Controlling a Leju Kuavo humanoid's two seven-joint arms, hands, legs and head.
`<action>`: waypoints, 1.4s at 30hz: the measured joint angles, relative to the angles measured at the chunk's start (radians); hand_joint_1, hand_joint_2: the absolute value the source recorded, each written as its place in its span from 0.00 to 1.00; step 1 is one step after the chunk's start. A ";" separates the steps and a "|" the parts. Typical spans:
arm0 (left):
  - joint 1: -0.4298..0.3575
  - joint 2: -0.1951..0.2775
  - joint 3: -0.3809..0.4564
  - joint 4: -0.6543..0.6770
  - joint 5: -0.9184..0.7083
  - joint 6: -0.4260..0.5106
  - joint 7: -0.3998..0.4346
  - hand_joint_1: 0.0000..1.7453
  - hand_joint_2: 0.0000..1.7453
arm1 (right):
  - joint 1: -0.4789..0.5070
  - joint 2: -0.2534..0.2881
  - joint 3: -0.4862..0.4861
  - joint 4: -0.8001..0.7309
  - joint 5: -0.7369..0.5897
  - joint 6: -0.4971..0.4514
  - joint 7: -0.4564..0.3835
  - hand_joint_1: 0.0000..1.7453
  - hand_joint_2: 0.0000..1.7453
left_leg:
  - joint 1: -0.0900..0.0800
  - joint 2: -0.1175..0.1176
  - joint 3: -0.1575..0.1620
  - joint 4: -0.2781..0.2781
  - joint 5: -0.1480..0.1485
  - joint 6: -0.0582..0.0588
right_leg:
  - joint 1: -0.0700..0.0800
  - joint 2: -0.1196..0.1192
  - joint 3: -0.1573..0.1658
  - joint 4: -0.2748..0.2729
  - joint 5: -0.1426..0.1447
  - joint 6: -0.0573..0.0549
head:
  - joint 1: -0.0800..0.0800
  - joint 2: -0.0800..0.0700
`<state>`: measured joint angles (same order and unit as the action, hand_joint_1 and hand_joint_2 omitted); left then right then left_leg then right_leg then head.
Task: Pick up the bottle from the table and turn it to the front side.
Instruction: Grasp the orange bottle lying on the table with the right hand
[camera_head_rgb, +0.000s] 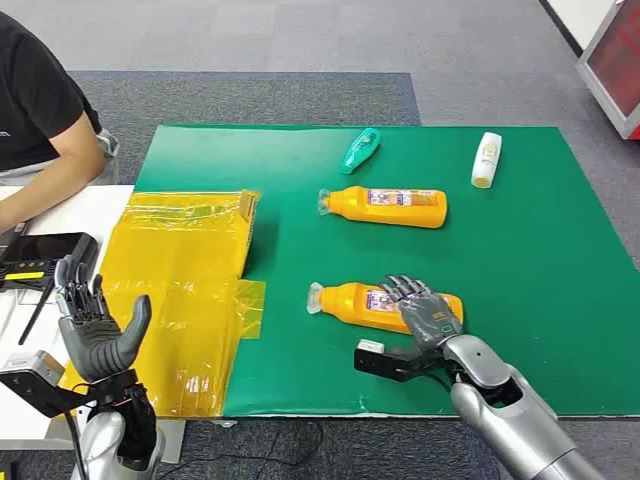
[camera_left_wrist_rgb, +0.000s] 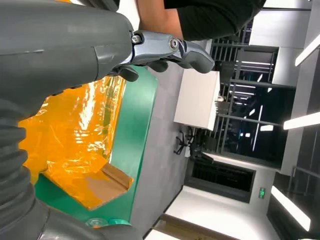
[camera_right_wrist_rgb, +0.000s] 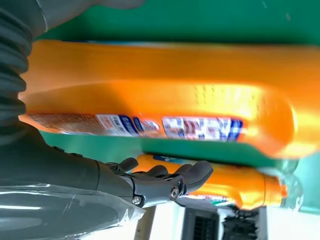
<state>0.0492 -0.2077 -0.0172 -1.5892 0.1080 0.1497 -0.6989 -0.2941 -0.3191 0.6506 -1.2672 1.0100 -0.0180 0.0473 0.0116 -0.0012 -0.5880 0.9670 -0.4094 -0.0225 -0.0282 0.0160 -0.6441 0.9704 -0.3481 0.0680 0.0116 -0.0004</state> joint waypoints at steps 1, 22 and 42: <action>0.000 0.000 0.000 0.000 0.000 0.002 0.000 0.00 1.00 | -0.002 0.006 -0.004 0.008 0.000 -0.009 -0.001 0.00 1.00 | 0.000 0.000 0.000 0.000 0.000 0.000 | 0.000 0.000 0.000 0.000 0.000 0.000 | 0.000 0.000; 0.000 0.002 -0.017 -0.009 0.012 0.067 0.000 0.00 1.00 | -0.183 0.201 -0.053 0.435 0.166 -0.162 0.074 0.00 1.00 | 0.000 0.000 0.001 0.000 0.001 -0.001 | 0.000 0.001 0.000 0.000 0.000 -0.001 | 0.000 0.000; 0.015 0.005 -0.016 -0.017 0.016 0.068 0.000 0.00 1.00 | -0.200 0.217 -0.050 0.472 0.227 -0.135 0.137 0.00 1.00 | 0.000 0.000 0.004 0.000 0.001 -0.001 | 0.000 0.001 0.003 0.000 0.001 -0.001 | 0.000 0.000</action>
<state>0.0646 -0.2028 -0.0328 -1.6061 0.1238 0.2173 -0.6992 -0.4942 -0.1019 0.6003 -0.7950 1.2373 -0.1527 0.1843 0.0117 -0.0008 -0.5838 0.9669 -0.4081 -0.0232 -0.0280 0.0166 -0.6406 0.9707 -0.3472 0.0672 0.0115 -0.0004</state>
